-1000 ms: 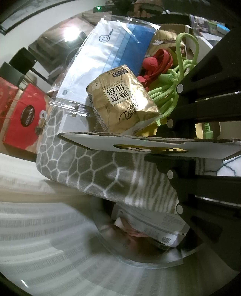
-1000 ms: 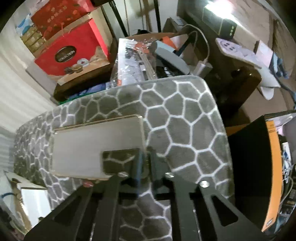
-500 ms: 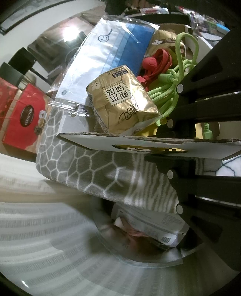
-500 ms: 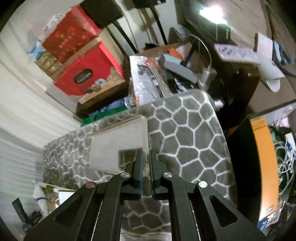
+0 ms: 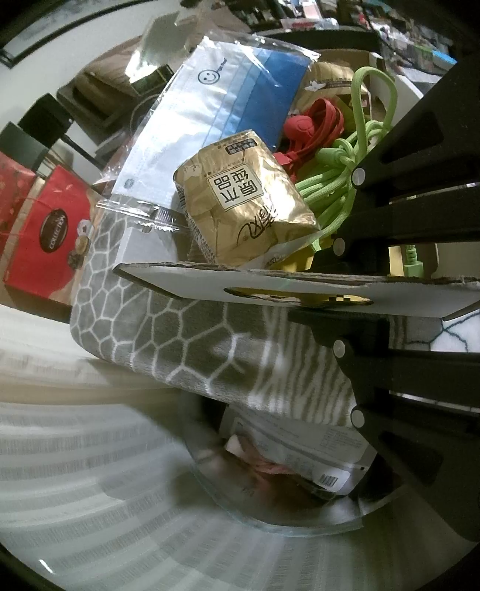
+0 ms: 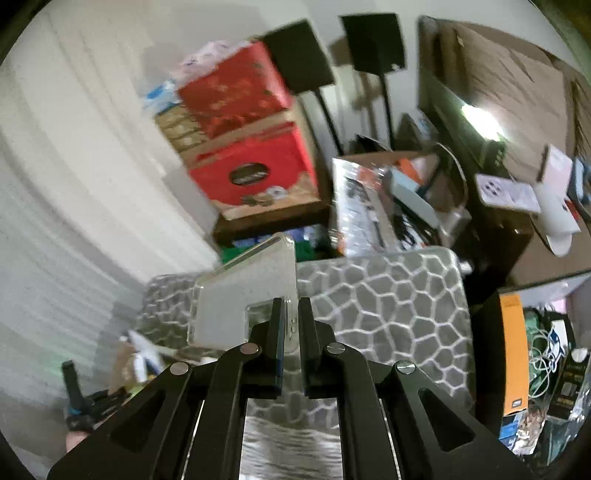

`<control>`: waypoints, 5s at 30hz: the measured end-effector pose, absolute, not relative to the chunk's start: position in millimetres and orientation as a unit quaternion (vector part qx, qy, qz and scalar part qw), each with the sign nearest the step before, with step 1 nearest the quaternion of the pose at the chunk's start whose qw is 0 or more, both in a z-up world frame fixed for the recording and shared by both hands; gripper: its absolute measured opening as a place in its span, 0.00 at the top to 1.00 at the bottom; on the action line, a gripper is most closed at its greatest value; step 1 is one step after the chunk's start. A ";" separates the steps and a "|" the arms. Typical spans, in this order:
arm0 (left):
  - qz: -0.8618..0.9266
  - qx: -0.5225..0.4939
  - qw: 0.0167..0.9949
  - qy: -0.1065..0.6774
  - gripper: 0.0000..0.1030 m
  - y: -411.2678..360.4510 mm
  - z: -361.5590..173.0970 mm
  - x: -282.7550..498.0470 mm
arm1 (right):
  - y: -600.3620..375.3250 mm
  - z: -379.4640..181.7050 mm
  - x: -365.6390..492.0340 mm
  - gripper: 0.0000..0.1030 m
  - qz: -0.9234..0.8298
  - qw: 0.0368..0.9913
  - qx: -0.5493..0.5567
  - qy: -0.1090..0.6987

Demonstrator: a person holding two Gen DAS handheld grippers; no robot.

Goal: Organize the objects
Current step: 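Lift the clear plastic lid and carry it over the tray, then lower the clear lid into the tray in front of the white-blue bag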

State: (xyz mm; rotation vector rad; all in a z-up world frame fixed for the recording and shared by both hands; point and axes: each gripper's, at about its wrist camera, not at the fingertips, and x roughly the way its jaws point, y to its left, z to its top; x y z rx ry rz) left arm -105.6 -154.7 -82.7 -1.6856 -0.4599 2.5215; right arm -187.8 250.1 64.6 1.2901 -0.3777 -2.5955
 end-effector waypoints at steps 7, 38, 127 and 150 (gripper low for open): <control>0.820 -0.550 0.037 -0.156 0.90 -156.4 -82.9 -104.6 | 188.6 74.5 -171.1 0.95 -0.871 0.182 0.443 -0.112; 0.837 -0.523 0.037 -0.158 0.90 -160.4 -49.6 -102.7 | 94.7 -33.3 -110.5 0.96 -0.775 0.239 0.573 -0.117; 0.873 -0.484 0.028 -0.050 0.86 -110.9 8.4 -53.5 | 78.7 -32.6 -43.8 0.96 -0.852 0.199 0.462 -0.142; 0.859 -0.506 0.050 -0.066 0.62 -117.1 -11.0 -72.7 | 70.7 -43.7 -72.4 0.69 -0.817 0.221 0.519 -0.119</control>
